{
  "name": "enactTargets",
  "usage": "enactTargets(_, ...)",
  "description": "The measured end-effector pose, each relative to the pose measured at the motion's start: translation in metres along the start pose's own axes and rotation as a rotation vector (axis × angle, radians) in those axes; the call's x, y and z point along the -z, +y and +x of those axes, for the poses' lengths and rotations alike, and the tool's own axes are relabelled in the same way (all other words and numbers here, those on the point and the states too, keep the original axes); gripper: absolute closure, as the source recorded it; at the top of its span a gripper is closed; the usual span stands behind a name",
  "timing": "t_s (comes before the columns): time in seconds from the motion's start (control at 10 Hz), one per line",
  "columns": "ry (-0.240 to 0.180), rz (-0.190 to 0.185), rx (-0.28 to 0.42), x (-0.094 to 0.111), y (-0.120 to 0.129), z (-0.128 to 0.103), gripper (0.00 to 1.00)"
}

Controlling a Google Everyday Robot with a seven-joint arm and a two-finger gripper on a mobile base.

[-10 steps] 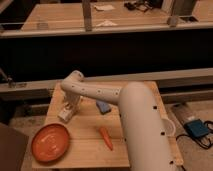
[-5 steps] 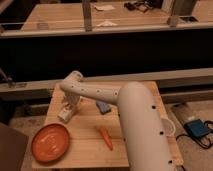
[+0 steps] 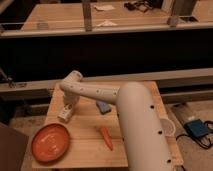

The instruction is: Place the bottle in the ceramic bowl

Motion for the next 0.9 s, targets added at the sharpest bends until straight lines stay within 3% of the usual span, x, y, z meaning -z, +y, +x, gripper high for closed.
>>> enactTargets(0.2,0.012,0.001,0.003,0.019,-0.003,-0.001,0.77)
enactTargets(0.4,0.011,0.001,0.005,0.021,-0.003,-0.004,0.97)
enactTargets(0.6,0.018,0.001,0.011,0.020,-0.002,-0.006,1.00)
enactTargets(0.9,0.024,0.001,0.040,0.036,-0.001,-0.019,1.00)
